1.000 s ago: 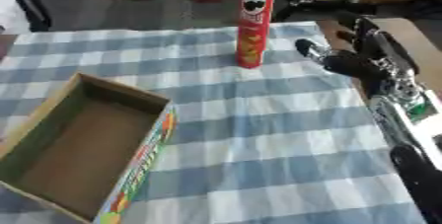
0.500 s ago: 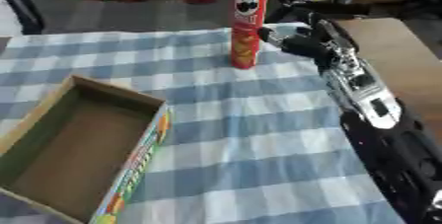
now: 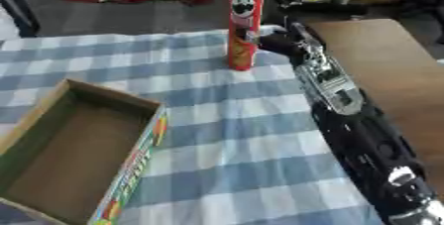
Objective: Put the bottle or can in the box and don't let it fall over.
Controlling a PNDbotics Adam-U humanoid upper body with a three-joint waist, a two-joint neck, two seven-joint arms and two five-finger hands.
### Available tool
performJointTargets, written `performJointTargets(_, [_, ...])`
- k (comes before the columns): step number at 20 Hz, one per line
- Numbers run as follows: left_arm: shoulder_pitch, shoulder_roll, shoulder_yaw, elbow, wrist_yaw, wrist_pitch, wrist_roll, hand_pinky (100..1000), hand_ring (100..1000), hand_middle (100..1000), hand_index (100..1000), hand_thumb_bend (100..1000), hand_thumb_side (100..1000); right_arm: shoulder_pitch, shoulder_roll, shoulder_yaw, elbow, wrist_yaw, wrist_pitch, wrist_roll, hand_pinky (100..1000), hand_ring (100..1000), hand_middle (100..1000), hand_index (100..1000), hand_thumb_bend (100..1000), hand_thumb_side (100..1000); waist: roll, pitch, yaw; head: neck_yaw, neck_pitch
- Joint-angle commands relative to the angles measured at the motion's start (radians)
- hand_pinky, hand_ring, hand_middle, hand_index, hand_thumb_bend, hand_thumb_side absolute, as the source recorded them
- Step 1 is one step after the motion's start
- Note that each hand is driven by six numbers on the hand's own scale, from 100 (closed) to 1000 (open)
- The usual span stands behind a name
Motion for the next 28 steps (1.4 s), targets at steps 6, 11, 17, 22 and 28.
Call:
performJointTargets(6, [-0.014, 0.017, -0.002, -0.009, 0.003, 0.001, -0.008, 1000, 783, 893, 832, 454, 587, -0.073, 0.013, -0.034, 0.038, 0.038, -0.034, -0.015, 868, 1000, 985, 938, 583, 216, 0.004, 0.001, 0.007, -0.019, -0.015])
performJointTargets(11, [-0.016, 0.014, -0.004, -0.008, 0.003, 0.003, -0.012, 1000, 783, 893, 832, 452, 588, -0.105, 0.027, -0.046, 0.079, 0.086, -0.069, -0.065, 866, 1000, 982, 936, 588, 221, 0.006, 0.010, 0.008, -0.025, -0.025])
performJointTargets(17, [-0.021, 0.012, -0.007, -0.008, 0.004, 0.004, -0.017, 1000, 783, 894, 832, 449, 590, -0.137, 0.042, -0.051, 0.101, 0.087, -0.090, -0.094, 865, 1000, 984, 936, 585, 220, 0.012, 0.021, 0.012, -0.037, -0.040])
performJointTargets(22, [-0.024, 0.009, -0.009, -0.008, 0.005, 0.004, -0.020, 1000, 783, 894, 830, 447, 591, -0.167, 0.045, -0.055, 0.122, 0.088, -0.097, -0.110, 867, 1000, 986, 939, 588, 226, 0.014, 0.028, 0.016, -0.048, -0.052])
performJointTargets(28, [-0.030, 0.007, -0.012, -0.009, 0.006, 0.005, -0.023, 1000, 784, 894, 828, 444, 594, -0.192, 0.041, -0.065, 0.142, 0.119, -0.107, -0.145, 868, 1000, 987, 941, 591, 224, 0.015, 0.039, 0.022, -0.058, -0.069])
